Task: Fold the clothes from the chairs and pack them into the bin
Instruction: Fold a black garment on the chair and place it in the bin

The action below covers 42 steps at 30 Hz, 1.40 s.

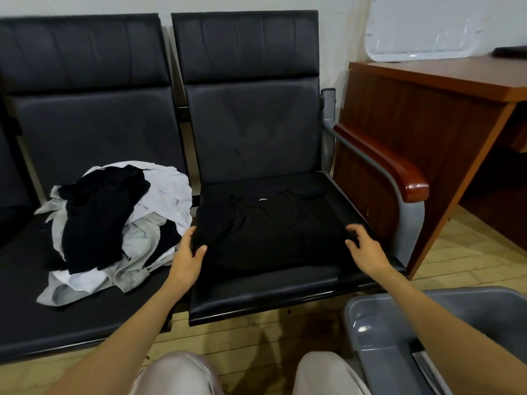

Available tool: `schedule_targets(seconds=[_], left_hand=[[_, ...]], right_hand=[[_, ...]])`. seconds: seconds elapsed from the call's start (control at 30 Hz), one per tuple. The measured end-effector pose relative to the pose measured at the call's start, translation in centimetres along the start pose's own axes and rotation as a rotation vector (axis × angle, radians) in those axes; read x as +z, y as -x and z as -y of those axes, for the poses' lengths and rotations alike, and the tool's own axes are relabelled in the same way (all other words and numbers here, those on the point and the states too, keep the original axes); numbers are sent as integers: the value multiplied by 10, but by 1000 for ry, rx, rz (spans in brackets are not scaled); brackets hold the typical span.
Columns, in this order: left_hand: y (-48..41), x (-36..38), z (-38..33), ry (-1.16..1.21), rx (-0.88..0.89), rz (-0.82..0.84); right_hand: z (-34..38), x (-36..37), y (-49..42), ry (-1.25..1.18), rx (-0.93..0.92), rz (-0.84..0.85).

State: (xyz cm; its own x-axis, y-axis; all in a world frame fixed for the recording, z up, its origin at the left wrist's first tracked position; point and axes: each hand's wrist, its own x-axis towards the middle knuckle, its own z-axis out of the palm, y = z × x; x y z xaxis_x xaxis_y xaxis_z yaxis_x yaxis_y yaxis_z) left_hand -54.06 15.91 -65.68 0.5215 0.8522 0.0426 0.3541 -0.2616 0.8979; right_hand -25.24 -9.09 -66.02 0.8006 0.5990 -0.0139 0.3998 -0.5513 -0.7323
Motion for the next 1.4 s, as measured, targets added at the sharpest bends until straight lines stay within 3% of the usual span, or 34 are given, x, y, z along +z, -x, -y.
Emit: schedule_targets(seconds=[0.07, 0.17, 0.27, 0.4, 0.6, 0.73, 0.87, 0.97, 1.13, 1.4], left_hand=[[3, -3, 0, -22, 39, 80], [6, -9, -27, 26, -43, 179], [8, -20, -66, 137, -9, 255], [6, -47, -128, 393, 98, 212], [11, -114, -221, 713, 241, 3], [16, -151, -223, 518, 117, -56], [24, -168, -224, 720, 127, -144], [22, -178, -217, 737, 89, -186], [19, -180, -210, 693, 46, -116], [21, -172, -210, 657, 26, -53]], right_hand=[[-2, -2, 2, 33, -9, 39], [18, -15, 3, -14, -54, 50], [59, -33, 2, -334, -58, 99], [131, -77, 8, -571, -175, 60], [218, -158, 26, -924, -333, -113], [234, -181, 45, -877, -304, -171], [239, -187, 61, -938, -280, -279], [237, -187, 62, -926, -232, -317], [236, -181, 60, -776, -203, -317], [233, -172, 55, -771, -99, -265]])
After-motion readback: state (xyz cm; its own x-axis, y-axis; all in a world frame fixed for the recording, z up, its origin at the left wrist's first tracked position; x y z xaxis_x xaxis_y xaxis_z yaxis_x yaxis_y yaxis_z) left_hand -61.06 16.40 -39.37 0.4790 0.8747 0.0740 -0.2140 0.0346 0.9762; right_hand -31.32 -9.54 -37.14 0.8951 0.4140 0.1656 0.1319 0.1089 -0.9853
